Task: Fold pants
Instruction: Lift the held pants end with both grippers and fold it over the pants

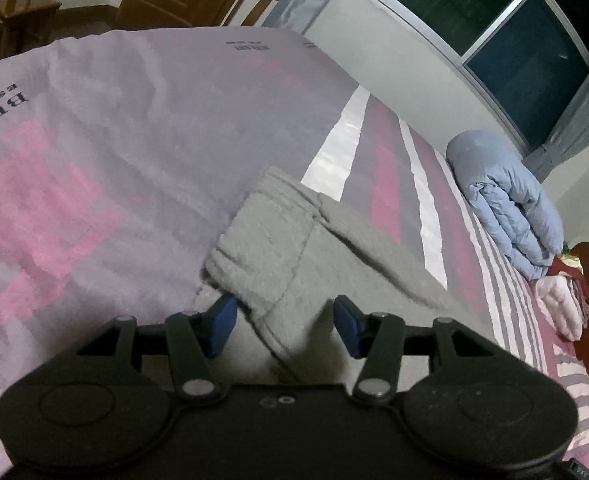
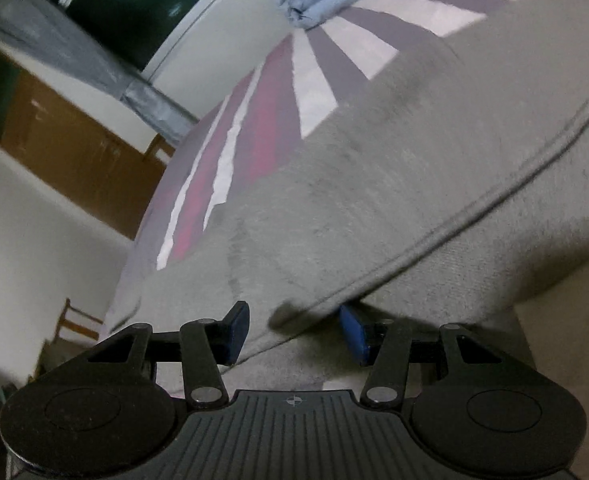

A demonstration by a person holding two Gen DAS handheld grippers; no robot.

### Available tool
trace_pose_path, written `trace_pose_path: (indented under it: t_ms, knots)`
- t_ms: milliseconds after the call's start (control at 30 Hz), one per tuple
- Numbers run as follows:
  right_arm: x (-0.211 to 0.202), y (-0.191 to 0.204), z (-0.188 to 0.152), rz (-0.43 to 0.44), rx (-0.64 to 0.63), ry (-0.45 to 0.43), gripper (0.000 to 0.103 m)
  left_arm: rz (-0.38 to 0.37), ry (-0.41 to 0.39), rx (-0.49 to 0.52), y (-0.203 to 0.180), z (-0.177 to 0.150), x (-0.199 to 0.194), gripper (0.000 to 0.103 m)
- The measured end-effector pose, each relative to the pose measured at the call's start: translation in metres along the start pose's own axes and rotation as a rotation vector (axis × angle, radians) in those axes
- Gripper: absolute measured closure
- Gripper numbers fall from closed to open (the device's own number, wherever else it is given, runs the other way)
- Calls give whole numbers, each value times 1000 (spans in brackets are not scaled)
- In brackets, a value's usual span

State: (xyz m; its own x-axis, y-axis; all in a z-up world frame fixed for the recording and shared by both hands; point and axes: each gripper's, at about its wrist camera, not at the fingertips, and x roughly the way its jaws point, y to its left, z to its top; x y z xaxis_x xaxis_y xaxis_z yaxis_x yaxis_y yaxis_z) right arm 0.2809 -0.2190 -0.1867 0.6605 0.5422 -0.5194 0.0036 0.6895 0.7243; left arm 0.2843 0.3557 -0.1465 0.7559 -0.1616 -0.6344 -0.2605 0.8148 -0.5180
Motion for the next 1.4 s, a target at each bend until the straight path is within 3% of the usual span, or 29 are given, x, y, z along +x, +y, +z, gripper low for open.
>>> trace_pose_path:
  t_ms: [333, 700, 733, 800, 833, 1000, 1067, 1233, 1367, 1400]
  knots:
    - [-8, 0, 4, -3, 15, -8, 51, -16, -41, -38, 9, -8, -7, 60]
    - [6, 5, 9, -16, 36, -34, 53, -48, -47, -168, 24, 5, 7, 61]
    - [12, 8, 12, -21, 41, -35, 56, -44, -46, -180, 25, 6, 10, 62]
    - [18, 8, 18, -33, 42, -36, 75, -31, -50, -184, 23, 8, 11, 70]
    - [20, 7, 20, -40, 43, -32, 95, -27, -55, -181, 22, 8, 10, 75]
    - [2, 18, 27, -2, -37, -68, 95, -76, -95, -125, 11, 9, -16, 80]
    - [-11, 23, 28, 14, -64, -96, 95, -98, -106, -117, 9, 8, -28, 87]
    - [-35, 24, 18, 37, -87, -98, 95, -90, -93, -122, 19, -5, -41, 87]
    - [-22, 14, 4, -13, -80, -42, 95, -80, -74, -152, 30, -14, -34, 87]
    - [-19, 11, 5, -11, -56, -37, 95, -86, -76, -170, 31, -14, -33, 82]
